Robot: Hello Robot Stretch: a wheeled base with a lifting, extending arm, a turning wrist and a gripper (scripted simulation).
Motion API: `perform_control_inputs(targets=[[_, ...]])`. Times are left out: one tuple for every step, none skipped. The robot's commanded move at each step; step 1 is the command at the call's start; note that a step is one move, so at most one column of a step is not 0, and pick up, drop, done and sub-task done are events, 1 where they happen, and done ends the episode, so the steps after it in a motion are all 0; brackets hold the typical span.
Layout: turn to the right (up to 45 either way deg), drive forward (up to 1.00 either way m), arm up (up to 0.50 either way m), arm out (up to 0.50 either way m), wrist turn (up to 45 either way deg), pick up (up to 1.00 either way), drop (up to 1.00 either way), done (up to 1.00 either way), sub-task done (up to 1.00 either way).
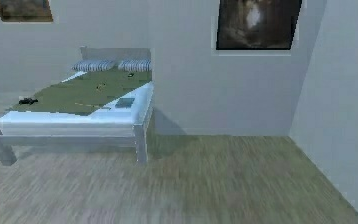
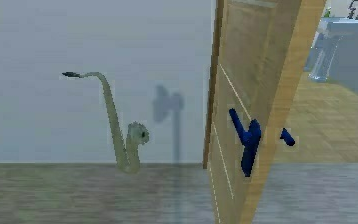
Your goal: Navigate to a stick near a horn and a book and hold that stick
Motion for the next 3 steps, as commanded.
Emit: perform_control_inputs(targets=[[3.0,0.0,0.0,0.0,0.0,0.0,0.0,0.0,0.0],[0.0,1.0,0.0,0.0,0.0,0.0,0.0,0.0,0.0],[6.0,0.0,0.0,0.0,0.0,0.0,0.0,0.0,0.0]])
